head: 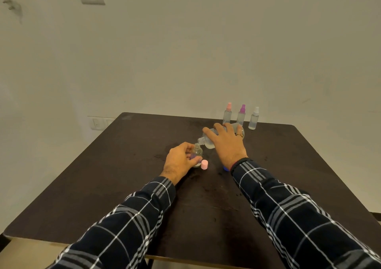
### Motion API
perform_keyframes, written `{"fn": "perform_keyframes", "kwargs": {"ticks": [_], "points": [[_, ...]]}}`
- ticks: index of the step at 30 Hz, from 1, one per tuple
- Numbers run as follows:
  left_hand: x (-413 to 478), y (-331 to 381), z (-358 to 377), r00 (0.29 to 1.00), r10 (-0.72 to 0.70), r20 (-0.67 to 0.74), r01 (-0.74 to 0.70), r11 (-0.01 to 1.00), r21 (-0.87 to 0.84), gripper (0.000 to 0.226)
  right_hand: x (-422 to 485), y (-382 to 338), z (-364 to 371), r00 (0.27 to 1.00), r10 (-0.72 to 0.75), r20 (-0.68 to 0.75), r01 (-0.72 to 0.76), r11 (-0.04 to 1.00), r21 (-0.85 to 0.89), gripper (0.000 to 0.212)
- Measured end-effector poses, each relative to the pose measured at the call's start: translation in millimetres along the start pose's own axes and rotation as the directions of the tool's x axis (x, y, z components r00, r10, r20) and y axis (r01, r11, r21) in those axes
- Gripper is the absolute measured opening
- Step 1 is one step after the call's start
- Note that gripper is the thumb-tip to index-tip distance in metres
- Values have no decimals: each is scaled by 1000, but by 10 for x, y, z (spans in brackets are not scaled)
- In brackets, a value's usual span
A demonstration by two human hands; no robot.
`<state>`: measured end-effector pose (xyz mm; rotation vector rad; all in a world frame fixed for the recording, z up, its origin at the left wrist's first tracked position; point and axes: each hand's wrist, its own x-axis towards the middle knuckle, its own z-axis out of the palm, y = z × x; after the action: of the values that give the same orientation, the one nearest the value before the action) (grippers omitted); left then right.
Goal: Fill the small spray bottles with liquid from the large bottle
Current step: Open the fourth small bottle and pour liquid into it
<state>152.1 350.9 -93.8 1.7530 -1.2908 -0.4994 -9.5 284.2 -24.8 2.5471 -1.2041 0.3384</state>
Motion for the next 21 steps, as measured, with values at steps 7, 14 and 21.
{"fn": "perform_keyframes", "kwargs": {"ticks": [7, 14, 21], "points": [[-6, 8, -5, 1000, -7, 3, 7, 1000, 2, 46, 16, 5, -16, 1000, -6, 16, 6, 1000, 2, 83], [-10, 20, -6, 1000, -13, 6, 13, 1000, 5, 47, 21, 8, -8, 1000, -10, 12, 11, 1000, -22, 85], [2, 7, 0, 1000, -14, 6, 14, 1000, 13, 51, 31, 5, -6, 1000, -14, 11, 14, 1000, -27, 85]]}}
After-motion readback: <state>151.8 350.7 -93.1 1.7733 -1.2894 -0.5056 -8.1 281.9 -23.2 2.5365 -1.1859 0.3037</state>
